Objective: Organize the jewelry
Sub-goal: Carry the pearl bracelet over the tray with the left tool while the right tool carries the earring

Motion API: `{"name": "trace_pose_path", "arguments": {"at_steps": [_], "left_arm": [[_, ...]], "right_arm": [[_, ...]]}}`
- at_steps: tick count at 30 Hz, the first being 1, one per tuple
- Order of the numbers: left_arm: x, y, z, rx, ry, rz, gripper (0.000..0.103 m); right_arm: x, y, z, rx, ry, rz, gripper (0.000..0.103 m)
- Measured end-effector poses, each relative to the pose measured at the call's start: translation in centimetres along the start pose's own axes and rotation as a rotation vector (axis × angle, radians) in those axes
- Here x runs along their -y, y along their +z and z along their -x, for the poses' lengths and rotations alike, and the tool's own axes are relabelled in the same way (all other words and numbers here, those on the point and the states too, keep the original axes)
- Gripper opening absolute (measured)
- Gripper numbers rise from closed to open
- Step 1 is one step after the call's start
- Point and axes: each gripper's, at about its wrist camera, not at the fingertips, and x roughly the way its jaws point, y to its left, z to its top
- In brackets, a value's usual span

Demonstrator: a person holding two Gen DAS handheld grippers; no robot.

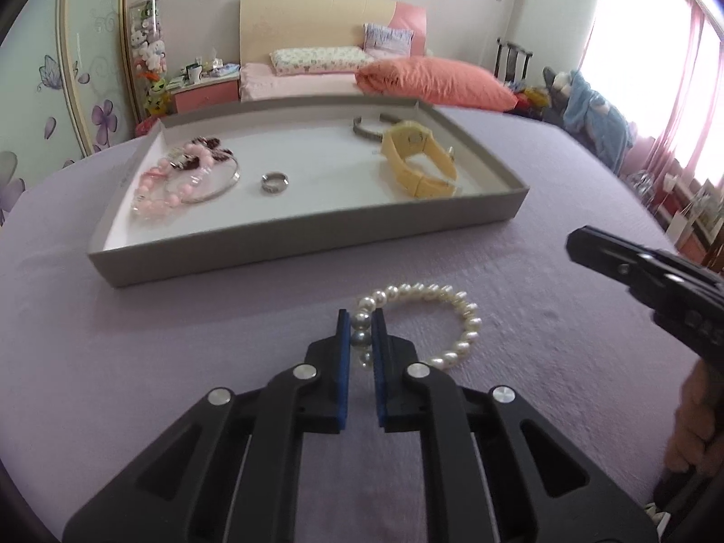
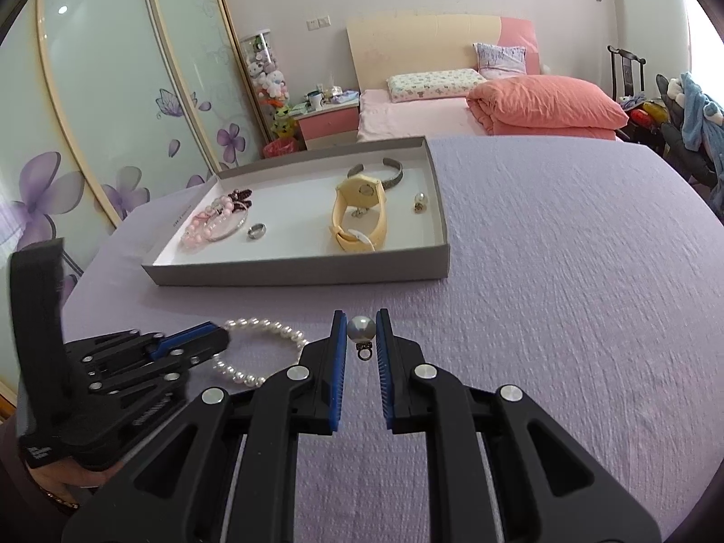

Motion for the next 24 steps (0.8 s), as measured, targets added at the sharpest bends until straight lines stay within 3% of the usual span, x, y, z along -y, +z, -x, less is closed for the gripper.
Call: {"name": "trace_pose_path", "arguments": {"at_steps": [8,14,24], "left_arm": [[-2.4,0.3,6.4,0.15,-0.035,0.063,0.009],[-4.0,0.6,10.4,0.252,-0.018,0.104,0.009],[-4.9,0.4,13.3,0.312,0.001,0.128,0.009]], "right_arm": [[-2.2,0.2,0.8,0.042,0.003,0.041,0.014],[-4.3,0.2,1.3,0.079,0.019,0.075,0.014],[-7.4,0.4,1.8,0.112,0.03,0.139,0.014]]}}
